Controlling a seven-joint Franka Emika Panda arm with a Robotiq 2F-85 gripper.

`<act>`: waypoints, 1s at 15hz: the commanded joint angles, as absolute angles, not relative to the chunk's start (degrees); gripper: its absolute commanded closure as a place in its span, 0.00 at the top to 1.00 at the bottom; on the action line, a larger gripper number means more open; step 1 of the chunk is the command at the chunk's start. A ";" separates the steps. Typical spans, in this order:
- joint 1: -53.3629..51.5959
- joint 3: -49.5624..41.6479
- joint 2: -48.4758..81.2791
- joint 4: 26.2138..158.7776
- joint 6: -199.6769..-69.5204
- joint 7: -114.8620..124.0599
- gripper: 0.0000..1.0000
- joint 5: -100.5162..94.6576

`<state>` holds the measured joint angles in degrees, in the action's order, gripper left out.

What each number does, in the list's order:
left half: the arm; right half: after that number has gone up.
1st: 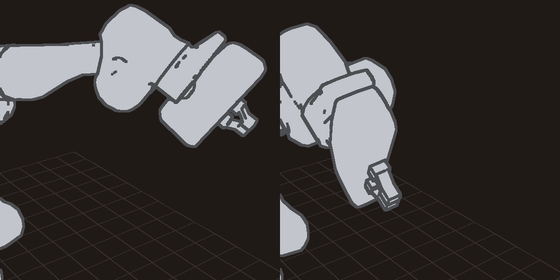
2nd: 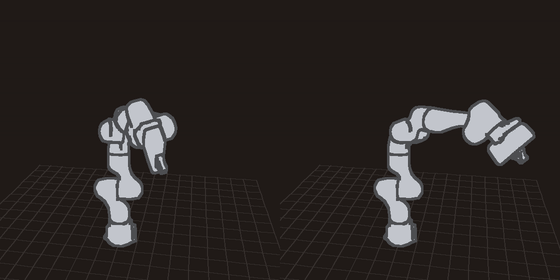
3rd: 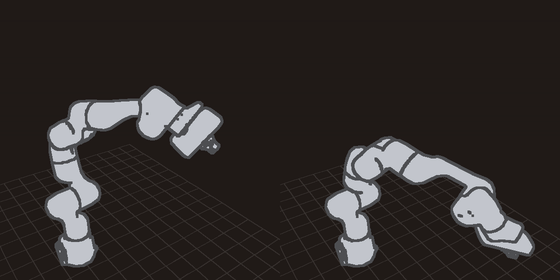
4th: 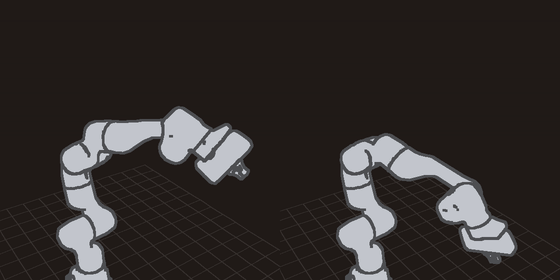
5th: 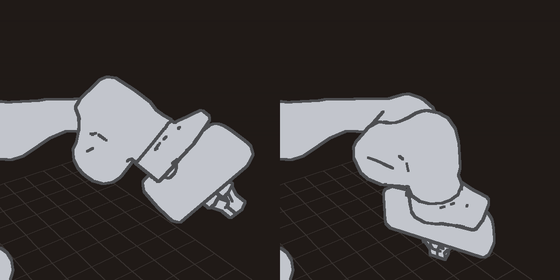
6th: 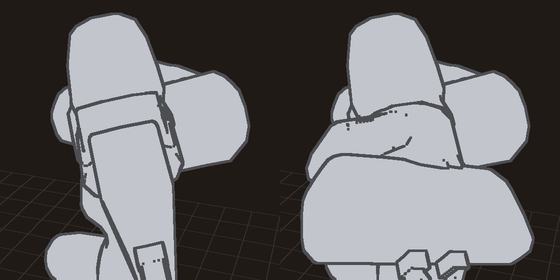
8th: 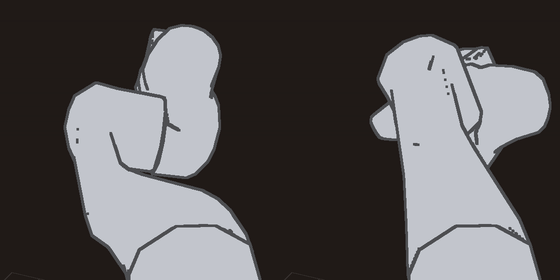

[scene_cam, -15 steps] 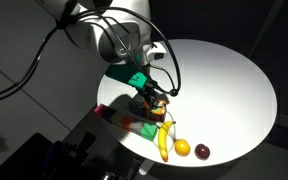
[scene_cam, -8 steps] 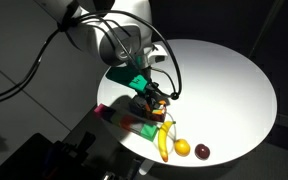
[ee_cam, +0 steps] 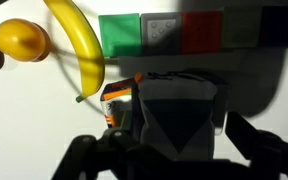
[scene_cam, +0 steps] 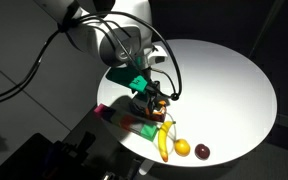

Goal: Pick up the soft block with number one on it and stack it on top of the two soft blocks to the right

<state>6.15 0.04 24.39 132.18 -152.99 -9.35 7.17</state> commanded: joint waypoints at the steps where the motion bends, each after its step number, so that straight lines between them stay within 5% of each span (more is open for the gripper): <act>1: 6.91 0.79 22.76 133.27 -152.80 -10.56 1.00 6.58; 15: 1.14 -0.61 16.47 133.76 -151.09 -3.41 1.00 1.72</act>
